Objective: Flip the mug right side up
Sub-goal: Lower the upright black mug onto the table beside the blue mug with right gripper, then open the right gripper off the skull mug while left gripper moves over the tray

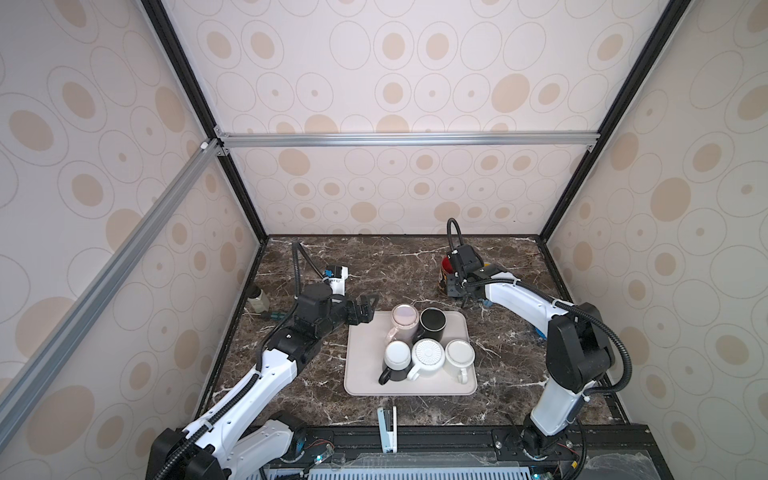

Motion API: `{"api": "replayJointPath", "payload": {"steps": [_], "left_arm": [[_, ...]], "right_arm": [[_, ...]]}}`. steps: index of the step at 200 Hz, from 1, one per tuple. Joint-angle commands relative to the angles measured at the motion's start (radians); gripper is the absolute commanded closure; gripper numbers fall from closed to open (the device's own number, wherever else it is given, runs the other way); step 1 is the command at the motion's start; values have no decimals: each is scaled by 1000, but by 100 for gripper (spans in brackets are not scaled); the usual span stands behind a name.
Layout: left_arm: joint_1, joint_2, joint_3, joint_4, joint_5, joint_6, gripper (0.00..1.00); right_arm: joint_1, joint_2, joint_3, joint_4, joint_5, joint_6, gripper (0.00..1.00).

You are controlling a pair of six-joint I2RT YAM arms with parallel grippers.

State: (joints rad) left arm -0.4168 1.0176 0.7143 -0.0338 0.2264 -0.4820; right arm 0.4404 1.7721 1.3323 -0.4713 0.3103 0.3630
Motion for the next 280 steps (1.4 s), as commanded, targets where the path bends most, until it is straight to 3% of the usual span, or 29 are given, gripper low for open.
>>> {"api": "replayJointPath", "payload": {"steps": [1, 81, 153, 230, 280], "left_arm": [[-1, 6, 4, 3, -12, 3, 0], [-5, 6, -1, 6, -12, 0, 0], [-21, -11, -21, -12, -110, -1, 0], [-23, -30, -57, 44, -87, -38, 0], [-25, -12, -8, -42, -18, 4, 0]], "right_arm": [[-5, -9, 9, 94, 39, 19, 100], [-14, -14, -31, 108, 34, 30, 100], [-17, -1, -35, 96, 44, 18, 100], [-17, 34, -35, 88, 69, 8, 100], [-17, 30, -45, 79, 56, 11, 89]]}}
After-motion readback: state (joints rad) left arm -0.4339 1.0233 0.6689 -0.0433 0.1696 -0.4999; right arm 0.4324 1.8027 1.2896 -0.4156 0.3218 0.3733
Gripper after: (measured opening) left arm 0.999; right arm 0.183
